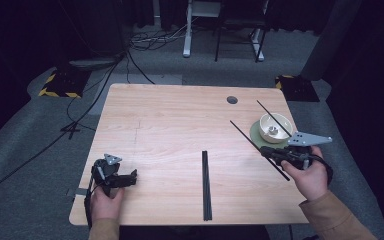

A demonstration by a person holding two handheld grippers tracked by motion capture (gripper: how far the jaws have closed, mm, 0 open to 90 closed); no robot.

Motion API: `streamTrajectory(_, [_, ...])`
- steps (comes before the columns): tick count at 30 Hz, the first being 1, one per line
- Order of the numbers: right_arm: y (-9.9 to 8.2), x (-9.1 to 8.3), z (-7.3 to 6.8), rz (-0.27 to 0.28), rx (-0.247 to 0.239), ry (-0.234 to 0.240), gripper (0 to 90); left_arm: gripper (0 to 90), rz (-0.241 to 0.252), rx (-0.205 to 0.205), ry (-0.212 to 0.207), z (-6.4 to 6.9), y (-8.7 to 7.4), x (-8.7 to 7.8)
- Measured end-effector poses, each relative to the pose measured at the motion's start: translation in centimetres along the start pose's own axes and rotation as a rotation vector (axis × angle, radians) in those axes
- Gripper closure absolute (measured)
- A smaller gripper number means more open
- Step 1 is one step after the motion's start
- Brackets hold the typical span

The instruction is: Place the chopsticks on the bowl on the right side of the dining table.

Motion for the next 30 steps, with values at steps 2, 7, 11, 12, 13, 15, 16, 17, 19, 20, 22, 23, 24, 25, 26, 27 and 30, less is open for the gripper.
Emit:
streamTrajectory(2, [0.3, -0.3, 0.5, 0.006, 0.007, -0.006, 87.0, 1.3, -0.002, 0.002, -0.001, 0.0, 0.0, 0.0])
streamTrajectory(7, [0.7, -0.6, 1.4, 0.015, 0.018, -0.007, 87.0, 1.3, -0.007, 0.007, 0.0, 0.0, -0.1, -0.1])
streamTrajectory(11, [1.3, -0.8, 2.5, 0.012, 0.016, -0.012, 87.0, 1.3, -0.007, 0.006, -0.003, 0.0, -0.1, -0.1])
streamTrajectory(12, [1.4, -0.9, 2.8, 0.017, 0.012, -0.017, 87.0, 1.3, -0.007, 0.006, -0.003, 0.0, -0.1, -0.1])
streamTrajectory(13, [1.4, -0.9, 2.8, 0.017, 0.012, -0.017, 87.0, 1.3, -0.007, 0.006, -0.003, 0.0, -0.1, -0.1])
streamTrajectory(15, [1.9, -1.1, 3.5, 0.026, 0.009, -0.036, 87.0, 1.3, -0.007, 0.006, -0.003, 0.0, -0.1, -0.1])
streamTrajectory(16, [2.1, -1.0, 3.8, 0.028, 0.004, -0.041, 87.0, 1.3, -0.007, 0.006, -0.003, 0.0, -0.1, -0.1])
streamTrajectory(17, [2.2, -0.9, 4.1, 0.029, -0.001, -0.044, 87.0, 1.3, -0.007, 0.006, -0.003, 0.0, -0.1, -0.1])
streamTrajectory(19, [2.4, -0.7, 4.8, 0.019, 0.0, -0.066, 87.0, 1.3, -0.007, 0.006, -0.003, 0.0, -0.1, -0.1])
streamTrajectory(20, [2.5, -0.5, 5.2, 0.02, 0.002, -0.077, 87.0, 1.3, -0.007, 0.006, -0.003, 0.0, -0.1, -0.1])
streamTrajectory(22, [2.7, -0.2, 5.9, 0.013, -0.003, -0.093, 87.0, 1.3, -0.007, 0.006, -0.003, 0.0, -0.1, -0.1])
streamTrajectory(23, [2.8, 0.0, 6.3, 0.01, -0.006, -0.101, 87.0, 1.2, -0.007, 0.006, -0.003, 0.0, -0.1, -0.1])
streamTrajectory(24, [2.8, 0.1, 6.6, 0.008, -0.002, -0.111, 87.0, 1.3, -0.007, 0.006, -0.003, 0.0, -0.1, -0.1])
streamTrajectory(25, [2.8, 0.1, 6.6, 0.008, -0.002, -0.111, 87.0, 1.3, -0.007, 0.006, -0.003, 0.0, -0.1, -0.1])
streamTrajectory(26, [2.9, 0.3, 6.8, 0.003, 0.002, -0.115, 87.0, 1.3, -0.007, 0.006, -0.003, 0.0, -0.1, -0.1])
streamTrajectory(27, [2.9, 0.7, 7.4, -0.002, -0.008, -0.122, 87.0, 1.3, -0.007, 0.006, -0.003, 0.0, -0.1, -0.1])
streamTrajectory(30, [2.9, 1.3, 8.2, -0.015, -0.01, -0.143, 87.0, 1.3, -0.007, 0.006, -0.003, 0.0, -0.1, -0.1])
Point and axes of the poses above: each handheld gripper's, and its own axes: x roughly forward along the jaws, y roughly out of its top, z roughly to its right, the point moved 4 cm from there along x, roughly forward along the jaws, and after that the axes turned 12 degrees about -y, right-handed, at the moved point
